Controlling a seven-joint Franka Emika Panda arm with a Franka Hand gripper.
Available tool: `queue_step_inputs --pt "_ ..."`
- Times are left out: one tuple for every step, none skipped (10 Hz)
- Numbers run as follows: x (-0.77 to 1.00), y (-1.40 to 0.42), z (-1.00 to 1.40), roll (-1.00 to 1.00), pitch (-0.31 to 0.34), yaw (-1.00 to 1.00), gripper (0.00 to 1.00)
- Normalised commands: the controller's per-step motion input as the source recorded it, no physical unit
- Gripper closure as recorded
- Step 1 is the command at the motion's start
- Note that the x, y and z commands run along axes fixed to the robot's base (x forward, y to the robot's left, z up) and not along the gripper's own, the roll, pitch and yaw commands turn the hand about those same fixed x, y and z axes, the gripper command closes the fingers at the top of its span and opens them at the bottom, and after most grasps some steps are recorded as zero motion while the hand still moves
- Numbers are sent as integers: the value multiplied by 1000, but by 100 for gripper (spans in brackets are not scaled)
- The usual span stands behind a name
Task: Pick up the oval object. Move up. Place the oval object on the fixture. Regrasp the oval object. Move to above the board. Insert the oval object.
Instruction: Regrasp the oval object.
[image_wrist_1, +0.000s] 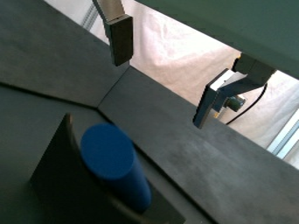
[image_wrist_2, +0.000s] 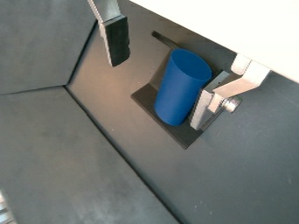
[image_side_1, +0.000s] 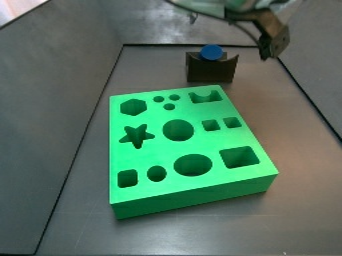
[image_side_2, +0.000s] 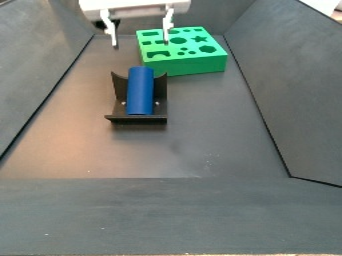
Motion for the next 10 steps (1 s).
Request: queue_step_inputs --pt "126 27 -1000 70 -38 69 0" --pt "133 19 -1000 68 -38 52 0" --pt "136 16 -1000 65 -36 45 0" --pt "141 10 -1000 62 -33 37 0" --pt "123 2 -833 60 -28 29 0" --pt "109 -1 -696 59 -21 25 0" --pt "101 -2 -606 61 -18 24 0" --pt "89 -6 -434 61 -13 27 0" --pt "87 -6 -264 60 -5 27 0" --pt "40 -22 -197 58 8 25 0"
